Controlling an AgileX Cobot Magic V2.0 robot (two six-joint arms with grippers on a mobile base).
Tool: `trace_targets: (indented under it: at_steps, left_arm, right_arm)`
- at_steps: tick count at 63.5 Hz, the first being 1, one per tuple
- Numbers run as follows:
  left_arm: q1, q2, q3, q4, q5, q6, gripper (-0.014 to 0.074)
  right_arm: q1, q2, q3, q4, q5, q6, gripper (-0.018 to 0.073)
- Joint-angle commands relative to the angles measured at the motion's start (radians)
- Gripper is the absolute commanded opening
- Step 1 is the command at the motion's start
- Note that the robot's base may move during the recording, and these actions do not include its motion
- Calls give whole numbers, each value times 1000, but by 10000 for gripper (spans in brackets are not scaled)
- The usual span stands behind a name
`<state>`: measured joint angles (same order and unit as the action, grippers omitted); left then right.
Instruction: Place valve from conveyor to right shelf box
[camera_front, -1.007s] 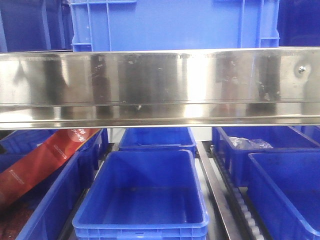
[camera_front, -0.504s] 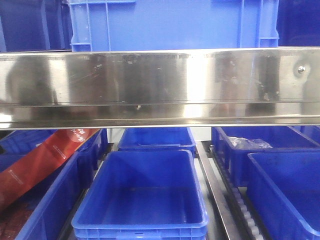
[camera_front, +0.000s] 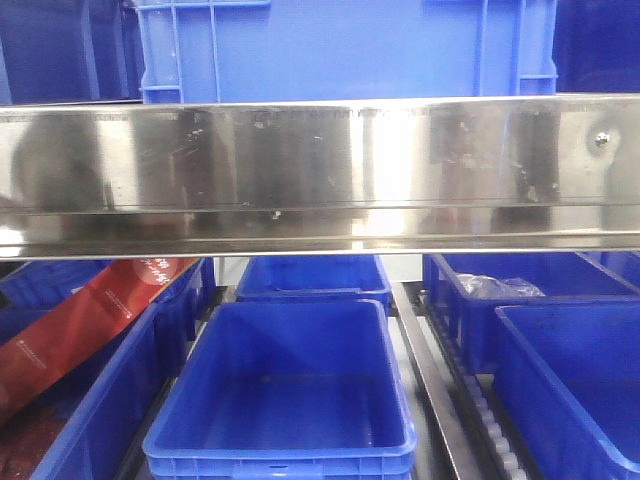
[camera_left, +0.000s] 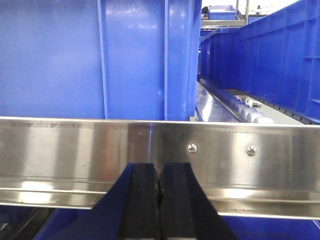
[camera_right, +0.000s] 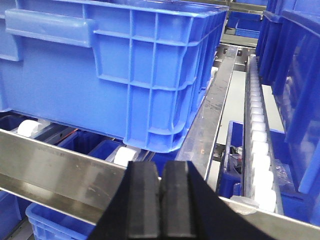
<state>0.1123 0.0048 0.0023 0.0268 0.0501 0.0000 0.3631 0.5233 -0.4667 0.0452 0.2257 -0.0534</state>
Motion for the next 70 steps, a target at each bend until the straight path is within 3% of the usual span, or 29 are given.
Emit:
trace_targets:
  at_steps: [1,28,40,51,70]
  left_arm:
    - [3,-5,-2,4,-22,0,-111]
    - [3,-5,-2,4,-22,0,-111]
    - [3,-5,-2,4,-22,0,-111]
    - [3,-5,-2,4,-22,0,-111]
    - [3,-5,-2,4,-22,0,-111]
  right_arm:
    - [-2,-5,2,-6,-26,-2,-162]
    - [-17,-30,2,-6,-25,-2,-162]
    - [-172,-141,58,19,-34,-2,-162]
    - [-312,-299,211,34,-81,-2,-162]
    - [-352,-523,467,36,-116,-2,-162]
